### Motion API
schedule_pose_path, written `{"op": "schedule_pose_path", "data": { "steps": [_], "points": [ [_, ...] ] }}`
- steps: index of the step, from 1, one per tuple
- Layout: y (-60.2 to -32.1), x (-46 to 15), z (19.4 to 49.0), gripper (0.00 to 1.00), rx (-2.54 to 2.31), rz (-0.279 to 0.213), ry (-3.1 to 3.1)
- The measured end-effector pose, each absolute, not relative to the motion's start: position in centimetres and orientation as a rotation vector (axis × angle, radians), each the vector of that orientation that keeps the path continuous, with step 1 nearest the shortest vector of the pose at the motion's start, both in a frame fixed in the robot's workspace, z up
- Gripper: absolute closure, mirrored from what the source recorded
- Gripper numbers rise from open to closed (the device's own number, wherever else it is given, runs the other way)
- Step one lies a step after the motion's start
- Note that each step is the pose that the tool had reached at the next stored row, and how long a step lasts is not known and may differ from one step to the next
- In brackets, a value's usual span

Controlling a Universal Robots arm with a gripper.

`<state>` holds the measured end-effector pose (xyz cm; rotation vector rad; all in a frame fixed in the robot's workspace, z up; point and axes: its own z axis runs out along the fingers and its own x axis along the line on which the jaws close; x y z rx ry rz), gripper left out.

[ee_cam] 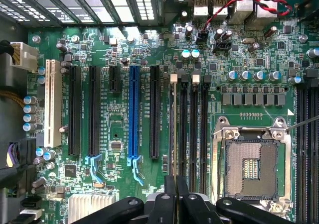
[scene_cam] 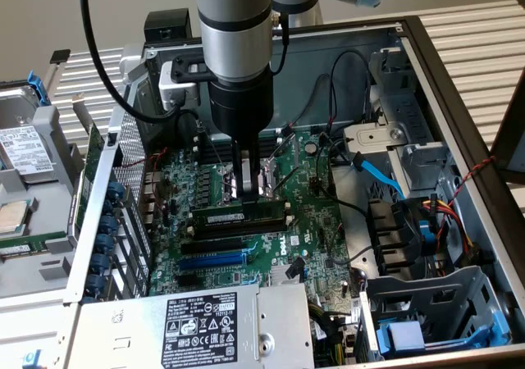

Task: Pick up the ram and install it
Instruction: 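Insert the ram into the slot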

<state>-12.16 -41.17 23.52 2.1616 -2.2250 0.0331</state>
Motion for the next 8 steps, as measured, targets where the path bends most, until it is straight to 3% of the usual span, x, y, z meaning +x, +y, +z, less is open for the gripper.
{"op": "schedule_pose_path", "data": {
  "steps": [8],
  "points": [
    [-41.18, -12.16, 23.46, 0.88, 2.156, 0.033, -2.23]
  ]
}}
